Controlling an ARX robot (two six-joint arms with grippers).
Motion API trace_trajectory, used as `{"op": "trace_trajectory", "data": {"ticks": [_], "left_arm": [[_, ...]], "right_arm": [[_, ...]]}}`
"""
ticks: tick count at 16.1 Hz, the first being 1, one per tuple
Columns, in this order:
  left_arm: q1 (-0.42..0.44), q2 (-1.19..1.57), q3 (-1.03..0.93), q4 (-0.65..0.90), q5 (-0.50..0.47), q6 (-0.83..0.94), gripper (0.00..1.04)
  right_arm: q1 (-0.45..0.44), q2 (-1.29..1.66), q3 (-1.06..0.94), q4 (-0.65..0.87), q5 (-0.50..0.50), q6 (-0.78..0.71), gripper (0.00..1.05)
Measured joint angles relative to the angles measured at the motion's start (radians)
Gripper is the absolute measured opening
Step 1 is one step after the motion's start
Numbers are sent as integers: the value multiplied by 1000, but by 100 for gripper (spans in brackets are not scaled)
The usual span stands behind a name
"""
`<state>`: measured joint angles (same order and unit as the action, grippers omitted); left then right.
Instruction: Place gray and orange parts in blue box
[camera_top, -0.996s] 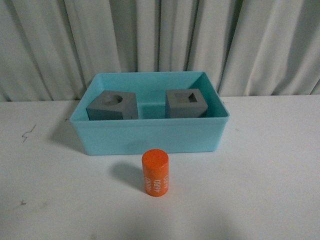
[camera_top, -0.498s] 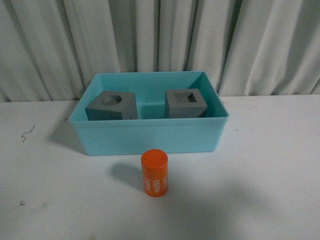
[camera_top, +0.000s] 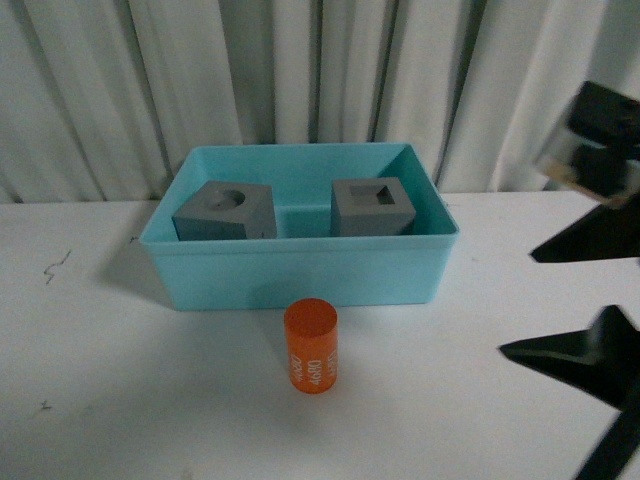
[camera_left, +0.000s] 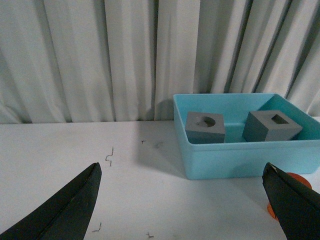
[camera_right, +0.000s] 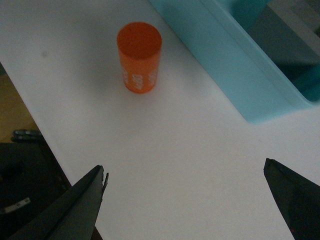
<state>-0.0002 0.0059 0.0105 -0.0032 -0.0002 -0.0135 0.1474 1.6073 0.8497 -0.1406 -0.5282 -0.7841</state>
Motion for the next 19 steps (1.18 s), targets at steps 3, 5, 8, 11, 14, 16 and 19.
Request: {"op": "trace_trajectory", "data": {"ticks": [3,5,8,11,14,16,19], "left_arm": [[0,0,0,0,0,0,98],[0,0,0,0,0,0,98],[0,0,0,0,0,0,98],[0,0,0,0,0,0,98],[0,0,0,0,0,0,98],[0,0,0,0,0,0,98],[0,0,0,0,0,0,98]], "right_arm": [[106,123,66,103,-1,143,98],[144,182,92,162,8,214,98],[187,257,123,209,8,291,98],[221,323,145,247,22,314,98],[240,380,175,280,42,337,98],[259,421,213,291,53,356,98],[320,492,291,278,61,375,98]]}}
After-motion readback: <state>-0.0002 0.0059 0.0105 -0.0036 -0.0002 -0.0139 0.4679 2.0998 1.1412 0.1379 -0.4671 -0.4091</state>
